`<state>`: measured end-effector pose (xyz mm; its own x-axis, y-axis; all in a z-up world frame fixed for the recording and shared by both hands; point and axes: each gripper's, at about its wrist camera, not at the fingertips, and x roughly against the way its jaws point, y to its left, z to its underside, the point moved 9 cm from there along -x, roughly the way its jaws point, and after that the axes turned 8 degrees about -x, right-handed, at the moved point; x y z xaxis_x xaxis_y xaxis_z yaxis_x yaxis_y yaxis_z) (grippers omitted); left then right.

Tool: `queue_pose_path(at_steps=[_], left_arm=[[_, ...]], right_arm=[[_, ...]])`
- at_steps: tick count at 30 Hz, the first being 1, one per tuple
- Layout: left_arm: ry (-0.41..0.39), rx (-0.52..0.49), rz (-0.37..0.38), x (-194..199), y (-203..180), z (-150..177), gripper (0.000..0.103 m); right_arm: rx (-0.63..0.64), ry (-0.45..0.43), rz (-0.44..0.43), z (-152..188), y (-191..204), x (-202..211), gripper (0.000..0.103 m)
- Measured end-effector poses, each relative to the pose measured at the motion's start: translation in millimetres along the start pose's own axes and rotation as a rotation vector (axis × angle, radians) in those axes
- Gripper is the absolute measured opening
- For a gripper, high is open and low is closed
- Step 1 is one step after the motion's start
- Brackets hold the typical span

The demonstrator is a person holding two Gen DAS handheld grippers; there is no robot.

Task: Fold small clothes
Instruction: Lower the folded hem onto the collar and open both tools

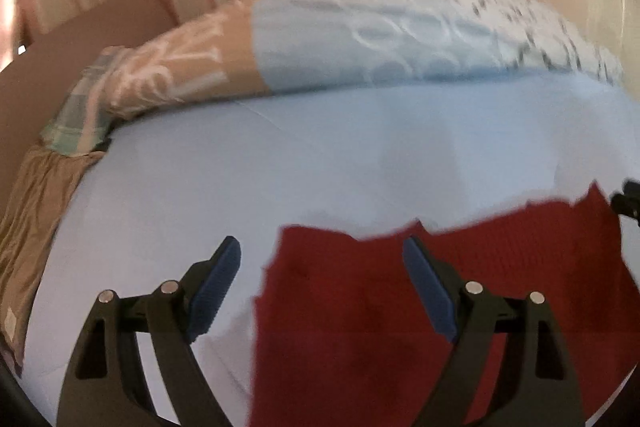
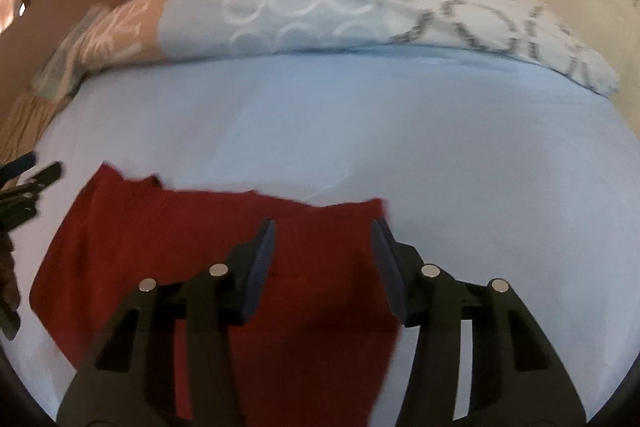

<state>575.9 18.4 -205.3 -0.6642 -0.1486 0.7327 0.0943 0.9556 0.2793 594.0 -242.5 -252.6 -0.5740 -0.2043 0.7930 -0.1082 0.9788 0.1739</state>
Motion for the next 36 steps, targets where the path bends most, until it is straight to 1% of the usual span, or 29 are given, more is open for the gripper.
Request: queue_pose_path(at_steps=[2, 3, 4, 6, 8, 9, 10, 11, 12, 13, 14, 15, 17, 18, 20, 22, 23, 26, 28, 29, 30, 31, 32, 35, 36], left_arm=[[0.039, -0.036, 0.020, -16, -17, 7, 0.084], [0.062, -0.039, 0.028, -23, -24, 12, 0.084], [0.087, -0.043, 0.034, -31, -29, 18, 0.084], [0.125, -0.050, 0.034, -48, -33, 27, 0.084], [0.162, -0.044, 0.028, -63, -34, 38, 0.084], [0.174, -0.040, 0.034, -68, -34, 43, 0.084], [0.182, -0.033, 0.041, -73, -34, 47, 0.084], [0.183, -0.018, 0.051, -76, -33, 50, 0.084], [0.178, 0.002, 0.061, -78, -32, 51, 0.084], [0.172, 0.027, 0.072, -78, -30, 50, 0.083], [0.164, 0.037, 0.074, -76, -28, 50, 0.075], [0.150, 0.049, 0.074, -75, -26, 46, 0.069], [0.127, 0.076, 0.071, -70, -20, 39, 0.053], [0.123, 0.086, 0.076, -70, -17, 36, 0.049], [0.141, 0.090, 0.096, -75, -17, 32, 0.037], [0.158, 0.087, 0.101, -82, -15, 32, 0.028], [0.157, 0.089, 0.100, -83, -14, 31, 0.021], [0.148, 0.082, 0.056, -85, -7, 29, 0.015], [0.157, 0.073, 0.010, -92, 2, 30, 0.014], [0.165, 0.072, 0.000, -95, 6, 32, 0.014], [0.176, 0.075, -0.008, -99, 10, 35, 0.014], [0.187, 0.081, -0.016, -102, 14, 37, 0.014], [0.192, 0.085, -0.024, -103, 19, 39, 0.014], [0.170, 0.107, -0.014, -96, 27, 37, 0.014], [0.151, 0.113, 0.001, -90, 27, 34, 0.014]], right_arm=[[0.038, 0.047, 0.026, 2, 11, -17, 0.050], [0.041, 0.067, 0.029, 4, 14, -23, 0.050], [0.031, 0.106, 0.034, 7, 17, -35, 0.050], [0.024, 0.161, 0.048, 15, 20, -54, 0.050], [0.036, 0.180, 0.073, 22, 21, -65, 0.049], [0.043, 0.181, 0.078, 24, 22, -69, 0.048], [0.037, 0.175, 0.066, 25, 23, -71, 0.042], [0.026, 0.170, 0.049, 25, 24, -72, 0.031], [0.018, 0.163, 0.033, 24, 26, -71, 0.026], [0.016, 0.141, 0.035, 21, 27, -68, 0.014], [0.015, 0.122, 0.035, 18, 28, -64, 0.010], [0.010, 0.106, 0.026, 14, 29, -60, 0.010], [-0.001, 0.079, 0.012, 7, 30, -54, 0.009], [-0.002, 0.078, 0.005, 5, 30, -53, 0.009], [-0.005, 0.075, -0.001, 1, 32, -53, 0.008], [-0.017, 0.062, -0.014, -4, 33, -53, 0.008], [-0.018, 0.051, -0.017, -7, 35, -53, 0.008], [0.003, 0.034, 0.005, -10, 34, -60, 0.008], [0.005, 0.066, 0.025, -9, 31, -74, 0.009], [0.006, 0.080, 0.042, -6, 28, -80, 0.011], [0.001, 0.088, 0.063, -5, 24, -85, 0.016], [-0.012, 0.095, 0.081, -3, 20, -89, 0.031], [-0.019, 0.090, 0.083, -3, 18, -89, 0.037], [-0.040, 0.057, 0.039, -6, 17, -77, 0.045], [-0.032, 0.039, 0.030, -9, 18, -70, 0.045]])
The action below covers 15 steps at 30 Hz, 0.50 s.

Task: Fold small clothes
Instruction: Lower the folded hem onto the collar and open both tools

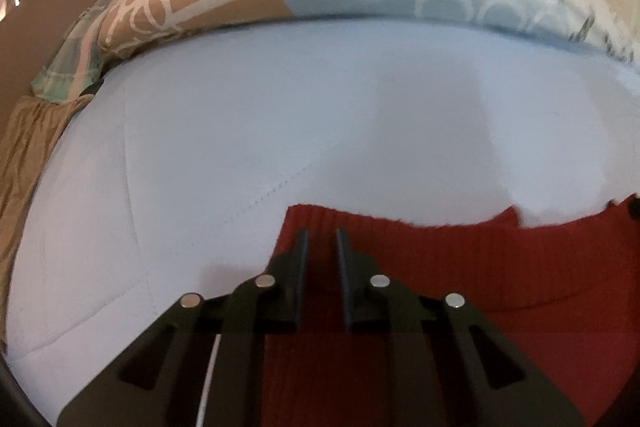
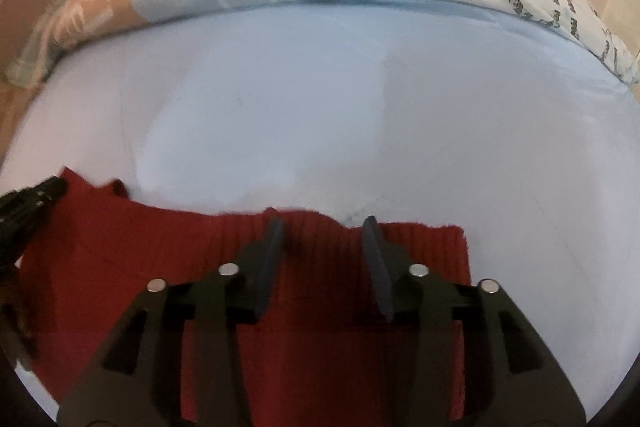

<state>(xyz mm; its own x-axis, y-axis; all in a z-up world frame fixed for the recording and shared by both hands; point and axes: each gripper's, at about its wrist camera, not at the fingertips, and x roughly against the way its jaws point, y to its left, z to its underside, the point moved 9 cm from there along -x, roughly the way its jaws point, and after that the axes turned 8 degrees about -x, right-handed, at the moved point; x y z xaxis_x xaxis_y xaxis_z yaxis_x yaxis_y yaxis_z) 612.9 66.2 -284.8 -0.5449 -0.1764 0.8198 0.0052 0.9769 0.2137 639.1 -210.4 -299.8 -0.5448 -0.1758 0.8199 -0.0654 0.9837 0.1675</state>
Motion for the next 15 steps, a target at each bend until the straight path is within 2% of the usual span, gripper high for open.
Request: queue_pose_path(at_steps=[3, 5, 6, 7, 9, 11, 13, 15], left_arm=[[-0.081, -0.042, 0.078, 34, -19, -4, 0.014], [-0.123, -0.067, 0.142, 53, -38, -3, 0.015], [-0.136, -0.077, 0.174, 60, -47, -1, 0.016], [-0.139, -0.093, 0.198, 65, -59, 5, 0.022], [-0.141, -0.122, 0.177, 67, -73, 13, 0.031], [-0.096, -0.150, 0.118, 53, -78, 25, 0.032], [-0.033, -0.120, 0.094, 35, -72, 37, 0.033], [-0.021, -0.080, 0.096, 27, -64, 44, 0.045]], right_arm=[[0.015, -0.048, -0.033, -1, 3, 28, 0.047], [0.004, -0.058, -0.071, 6, 5, 46, 0.055], [-0.001, -0.048, -0.104, 14, 10, 53, 0.057], [-0.001, -0.044, -0.124, 20, 14, 57, 0.060], [0.026, -0.032, -0.136, 36, 27, 64, 0.062], [0.046, -0.016, -0.122, 53, 34, 62, 0.069], [0.036, 0.021, -0.077, 70, 29, 51, 0.069], [0.011, 0.046, -0.032, 81, 15, 37, 0.069]])
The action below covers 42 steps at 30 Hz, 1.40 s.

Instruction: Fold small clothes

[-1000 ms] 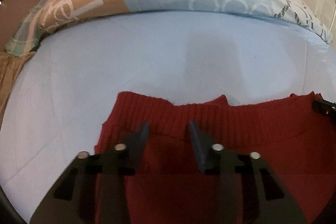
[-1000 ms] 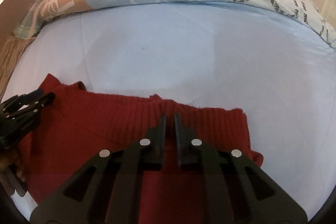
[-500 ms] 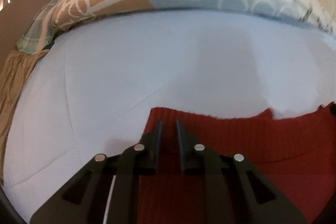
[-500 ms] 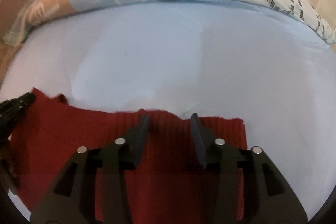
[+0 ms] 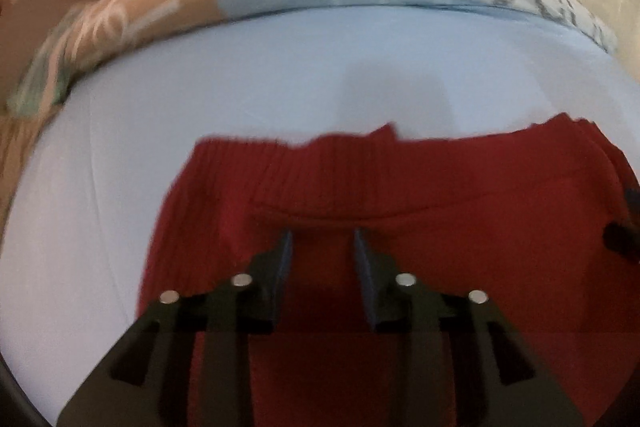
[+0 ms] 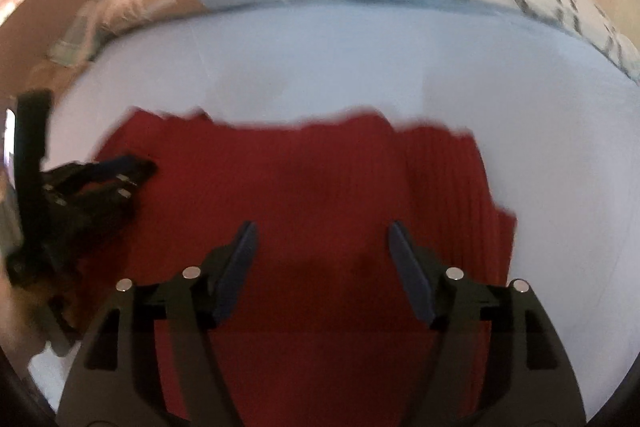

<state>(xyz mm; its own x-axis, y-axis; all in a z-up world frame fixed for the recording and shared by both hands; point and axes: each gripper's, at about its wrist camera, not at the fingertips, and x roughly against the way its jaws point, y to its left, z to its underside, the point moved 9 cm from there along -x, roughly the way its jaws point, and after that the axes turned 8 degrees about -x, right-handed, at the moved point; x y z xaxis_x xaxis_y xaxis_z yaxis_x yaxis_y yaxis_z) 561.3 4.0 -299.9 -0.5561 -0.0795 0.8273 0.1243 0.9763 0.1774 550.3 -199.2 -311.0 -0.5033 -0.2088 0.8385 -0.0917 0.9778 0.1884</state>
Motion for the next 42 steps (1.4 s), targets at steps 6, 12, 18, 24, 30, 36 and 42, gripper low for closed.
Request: queue_pose_path(at_steps=[6, 12, 18, 24, 30, 36, 42], left_arm=[[-0.022, -0.015, -0.090, 6, 14, 5, 0.062], [-0.018, -0.021, -0.127, 9, 31, 15, 0.068], [-0.098, -0.006, -0.020, 51, 9, 13, 0.066], [-0.206, -0.007, 0.008, 107, -31, 40, 0.089], [-0.183, -0.010, -0.004, 111, -53, 64, 0.089], [-0.175, -0.010, -0.042, 113, -49, 70, 0.089], [-0.181, -0.061, -0.057, 116, -49, 70, 0.089]], right_arm=[[-0.106, -0.022, -0.063, 3, -49, -2, 0.060], [-0.102, 0.001, -0.072, 6, -53, 1, 0.053], [-0.127, -0.108, -0.050, 3, -68, 48, 0.092], [-0.149, -0.103, 0.011, 36, -116, 72, 0.090], [-0.190, -0.072, -0.006, 64, -145, 81, 0.078], [-0.232, -0.060, -0.080, 60, -135, 68, 0.077], [-0.264, 0.042, -0.106, 58, -122, 25, 0.046]])
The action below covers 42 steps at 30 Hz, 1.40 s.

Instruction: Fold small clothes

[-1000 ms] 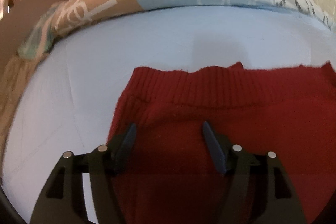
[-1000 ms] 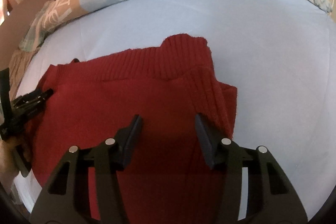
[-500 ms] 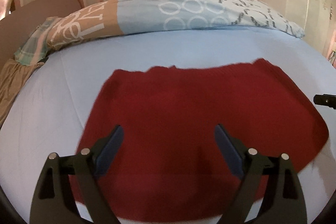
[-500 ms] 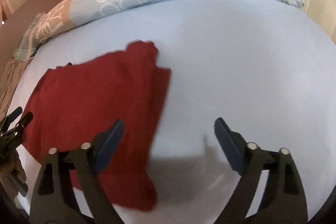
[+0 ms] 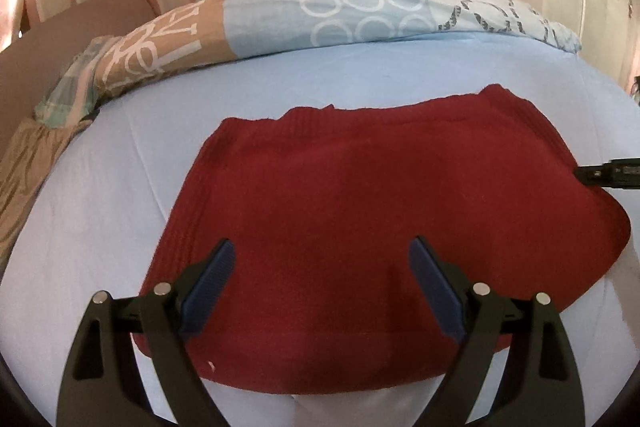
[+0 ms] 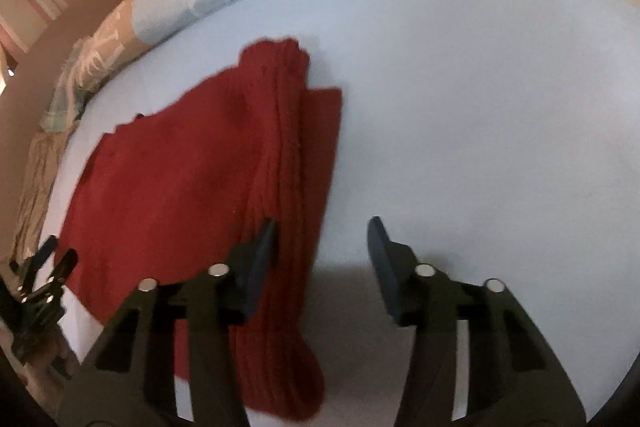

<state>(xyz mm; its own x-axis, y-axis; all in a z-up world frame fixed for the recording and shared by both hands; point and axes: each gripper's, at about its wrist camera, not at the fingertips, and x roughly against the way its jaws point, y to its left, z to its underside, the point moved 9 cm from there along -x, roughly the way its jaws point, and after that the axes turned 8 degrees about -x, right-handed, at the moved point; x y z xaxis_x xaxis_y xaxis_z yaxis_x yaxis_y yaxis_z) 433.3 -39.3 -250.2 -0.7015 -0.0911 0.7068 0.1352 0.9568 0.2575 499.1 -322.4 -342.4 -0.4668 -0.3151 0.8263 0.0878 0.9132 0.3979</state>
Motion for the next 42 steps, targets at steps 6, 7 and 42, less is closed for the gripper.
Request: queue_pose_path(at_steps=[6, 7, 42], left_arm=[[0.007, 0.011, 0.019, -7, -3, 3, 0.089], [0.008, 0.012, 0.023, -8, -5, 3, 0.089], [0.004, 0.066, 0.043, 7, 4, -11, 0.089]], right_arm=[[-0.002, 0.012, -0.035, -4, 8, -13, 0.041], [-0.005, 0.023, -0.057, -3, 11, -14, 0.032], [0.014, -0.172, 0.197, -15, -75, 108, 0.014]])
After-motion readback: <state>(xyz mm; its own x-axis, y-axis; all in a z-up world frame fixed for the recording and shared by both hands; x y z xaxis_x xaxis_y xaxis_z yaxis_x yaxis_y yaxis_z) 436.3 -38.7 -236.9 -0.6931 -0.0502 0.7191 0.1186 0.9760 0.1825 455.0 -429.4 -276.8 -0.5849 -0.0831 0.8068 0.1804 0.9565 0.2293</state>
